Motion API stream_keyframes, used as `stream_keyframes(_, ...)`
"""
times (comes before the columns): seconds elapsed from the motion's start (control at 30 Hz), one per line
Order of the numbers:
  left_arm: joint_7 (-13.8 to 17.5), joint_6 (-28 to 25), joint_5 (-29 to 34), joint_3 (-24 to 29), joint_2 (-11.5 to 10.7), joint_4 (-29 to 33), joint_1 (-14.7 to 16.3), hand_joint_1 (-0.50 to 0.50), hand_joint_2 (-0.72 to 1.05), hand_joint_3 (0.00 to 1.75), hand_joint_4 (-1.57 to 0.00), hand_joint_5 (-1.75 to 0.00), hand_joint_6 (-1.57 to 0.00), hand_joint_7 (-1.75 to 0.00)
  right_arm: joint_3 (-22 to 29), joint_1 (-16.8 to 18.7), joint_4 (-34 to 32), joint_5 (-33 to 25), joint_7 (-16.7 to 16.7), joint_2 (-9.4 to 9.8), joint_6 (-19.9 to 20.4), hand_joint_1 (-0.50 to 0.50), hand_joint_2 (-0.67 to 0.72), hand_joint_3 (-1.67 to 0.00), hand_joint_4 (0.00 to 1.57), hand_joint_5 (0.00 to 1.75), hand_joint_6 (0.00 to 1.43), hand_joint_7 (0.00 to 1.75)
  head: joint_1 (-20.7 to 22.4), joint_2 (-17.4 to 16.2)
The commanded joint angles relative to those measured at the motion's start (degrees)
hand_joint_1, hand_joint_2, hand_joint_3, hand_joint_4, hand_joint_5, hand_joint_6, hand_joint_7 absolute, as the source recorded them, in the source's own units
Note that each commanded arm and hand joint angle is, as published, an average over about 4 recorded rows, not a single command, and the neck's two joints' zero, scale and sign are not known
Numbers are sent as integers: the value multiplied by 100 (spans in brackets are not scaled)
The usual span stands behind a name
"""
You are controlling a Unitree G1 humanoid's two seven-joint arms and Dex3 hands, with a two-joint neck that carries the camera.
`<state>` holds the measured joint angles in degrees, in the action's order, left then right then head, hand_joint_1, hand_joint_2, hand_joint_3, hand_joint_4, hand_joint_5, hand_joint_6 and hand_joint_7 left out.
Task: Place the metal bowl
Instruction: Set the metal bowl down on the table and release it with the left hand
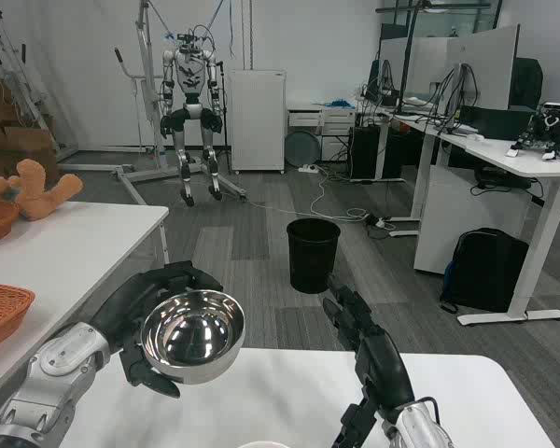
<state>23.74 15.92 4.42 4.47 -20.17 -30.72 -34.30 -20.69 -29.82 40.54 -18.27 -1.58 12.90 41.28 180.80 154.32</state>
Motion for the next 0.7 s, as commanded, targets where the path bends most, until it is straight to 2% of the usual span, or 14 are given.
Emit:
stream_keyframes(0.03, -10, 43, 82, 54, 84, -40, 26, -12, 7, 96, -157, -175, -136, -168, 165, -267, 9, -54, -26, 2, 143, -43, 60, 0, 0, 0, 0, 0, -28, -480)
stream_keyframes(0.1, -12, 43, 79, 54, 84, -57, 20, -12, 7, 96, -157, -175, -136, -168, 166, -272, 22, -54, -26, 2, 143, -44, 60, 0, 0, 0, 0, 0, -20, -297)
stream_keyframes(0.53, -56, 124, 77, 54, 84, -231, -15, -12, 7, 96, -157, -175, -136, -168, 162, -332, 101, -54, -26, 2, 143, -43, 63, 0, 0, 0, 0, 0, 0, -356)
stream_keyframes(0.7, -89, 197, 66, 54, 84, -413, -15, -12, 7, 89, -157, -175, -136, -168, 162, -358, 143, -54, -26, 2, 143, -42, 63, 0, 0, 0, 0, 0, 12, -398)
